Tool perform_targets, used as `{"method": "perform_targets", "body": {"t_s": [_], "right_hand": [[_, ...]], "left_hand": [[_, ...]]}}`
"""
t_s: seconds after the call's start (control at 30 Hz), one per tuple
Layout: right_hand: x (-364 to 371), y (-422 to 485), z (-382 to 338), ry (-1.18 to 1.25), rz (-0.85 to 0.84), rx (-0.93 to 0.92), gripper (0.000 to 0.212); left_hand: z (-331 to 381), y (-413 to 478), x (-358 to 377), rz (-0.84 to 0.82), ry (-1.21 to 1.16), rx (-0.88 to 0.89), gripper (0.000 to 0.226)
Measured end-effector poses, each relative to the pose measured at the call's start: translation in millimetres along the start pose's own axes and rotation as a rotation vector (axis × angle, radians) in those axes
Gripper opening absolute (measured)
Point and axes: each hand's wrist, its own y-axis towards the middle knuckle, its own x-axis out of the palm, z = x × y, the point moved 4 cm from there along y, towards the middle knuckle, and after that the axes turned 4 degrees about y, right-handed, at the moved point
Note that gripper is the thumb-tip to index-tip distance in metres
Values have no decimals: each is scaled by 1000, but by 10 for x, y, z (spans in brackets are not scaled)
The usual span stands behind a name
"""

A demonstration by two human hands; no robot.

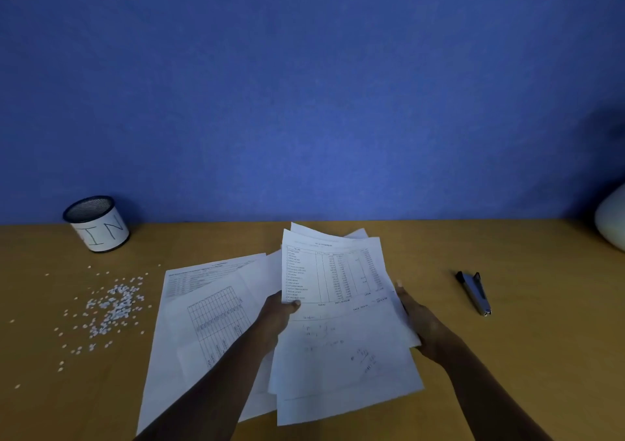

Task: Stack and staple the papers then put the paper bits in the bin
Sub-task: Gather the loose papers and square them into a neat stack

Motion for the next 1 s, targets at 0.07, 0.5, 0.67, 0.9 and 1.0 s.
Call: {"method": "perform_targets", "body": {"t_s": [0.07, 0.5, 0.67, 0.9, 1.0], "right_hand": [[-19, 51, 6, -84, 3, -4, 41], [-215, 115, 87, -213, 124, -245, 28], [-289, 112, 85, -152, 104, -264, 29], [-348, 111, 78, -49, 104, -260, 29], [-352, 81, 60, 2, 83, -257, 26]], "left_hand": [[-33, 18, 16, -6, 3, -20, 40], [-42, -45, -466, 366, 49, -23, 21], [-188, -93, -1226, 685, 411, -146, 53], [-534, 17, -1711, 685, 277, -320, 112], [-459, -88, -1611, 627, 106, -218, 84]]}}
